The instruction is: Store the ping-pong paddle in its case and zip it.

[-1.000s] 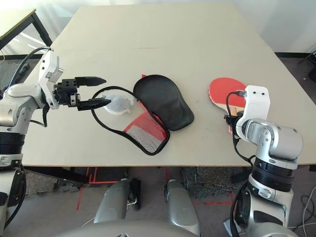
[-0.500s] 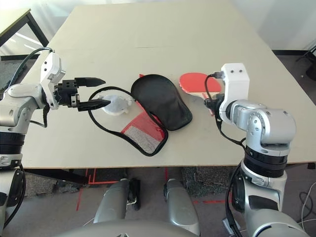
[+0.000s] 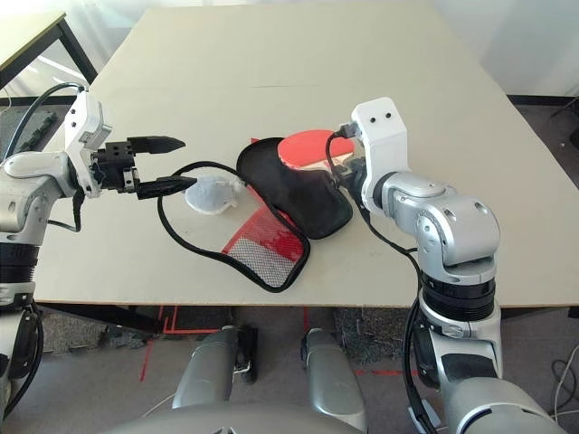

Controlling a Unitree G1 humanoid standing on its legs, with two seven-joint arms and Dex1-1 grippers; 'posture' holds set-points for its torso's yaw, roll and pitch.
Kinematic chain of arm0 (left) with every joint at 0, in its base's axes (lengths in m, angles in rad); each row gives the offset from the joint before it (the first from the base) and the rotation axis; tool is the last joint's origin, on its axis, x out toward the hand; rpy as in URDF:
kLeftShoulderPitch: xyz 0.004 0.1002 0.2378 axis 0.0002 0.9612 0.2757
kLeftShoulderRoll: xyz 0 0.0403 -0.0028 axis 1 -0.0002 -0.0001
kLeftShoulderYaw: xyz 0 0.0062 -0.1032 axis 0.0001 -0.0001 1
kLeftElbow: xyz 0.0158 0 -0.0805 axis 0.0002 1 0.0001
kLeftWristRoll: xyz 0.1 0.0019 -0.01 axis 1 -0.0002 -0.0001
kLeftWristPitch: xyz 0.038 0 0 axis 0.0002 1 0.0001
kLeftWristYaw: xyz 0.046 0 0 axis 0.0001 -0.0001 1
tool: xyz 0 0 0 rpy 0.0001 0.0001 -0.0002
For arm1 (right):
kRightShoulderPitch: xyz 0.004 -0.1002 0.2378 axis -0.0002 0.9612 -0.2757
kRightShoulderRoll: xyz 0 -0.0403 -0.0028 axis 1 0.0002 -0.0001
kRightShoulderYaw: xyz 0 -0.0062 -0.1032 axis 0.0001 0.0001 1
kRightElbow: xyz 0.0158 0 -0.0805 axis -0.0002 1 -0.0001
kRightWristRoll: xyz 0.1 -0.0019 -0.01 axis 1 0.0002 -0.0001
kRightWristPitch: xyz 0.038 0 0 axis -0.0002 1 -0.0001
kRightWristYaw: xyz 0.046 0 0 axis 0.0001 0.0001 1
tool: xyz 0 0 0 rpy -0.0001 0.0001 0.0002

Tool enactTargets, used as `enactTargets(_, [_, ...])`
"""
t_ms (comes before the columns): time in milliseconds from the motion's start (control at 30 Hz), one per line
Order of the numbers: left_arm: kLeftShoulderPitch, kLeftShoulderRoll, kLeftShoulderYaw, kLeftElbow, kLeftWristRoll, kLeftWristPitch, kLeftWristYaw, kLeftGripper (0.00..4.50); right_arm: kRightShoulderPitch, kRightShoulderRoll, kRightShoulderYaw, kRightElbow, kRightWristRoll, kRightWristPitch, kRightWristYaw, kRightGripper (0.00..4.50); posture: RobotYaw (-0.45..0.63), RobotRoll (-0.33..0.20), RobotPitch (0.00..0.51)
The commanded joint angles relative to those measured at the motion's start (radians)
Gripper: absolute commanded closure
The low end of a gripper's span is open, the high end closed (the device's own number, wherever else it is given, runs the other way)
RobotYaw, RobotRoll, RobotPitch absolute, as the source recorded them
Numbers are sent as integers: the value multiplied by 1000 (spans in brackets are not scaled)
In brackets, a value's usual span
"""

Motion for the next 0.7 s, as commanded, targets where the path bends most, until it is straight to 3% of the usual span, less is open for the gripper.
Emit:
enactTargets(33, [-3,7,1,9,13,-11,6,0,-19,-10,12,-25,12,-57,27,3384,34,0,114])
enactTargets(467, [1,2,-1,6,10,-19,20,0,9,-61,-13,20,16,-71,60,3440,39,0,107])
enactTargets(700, [-3,1,-2,11,12,-24,21,0,-12,-35,-37,14,46,-135,84,3444,35,0,104])
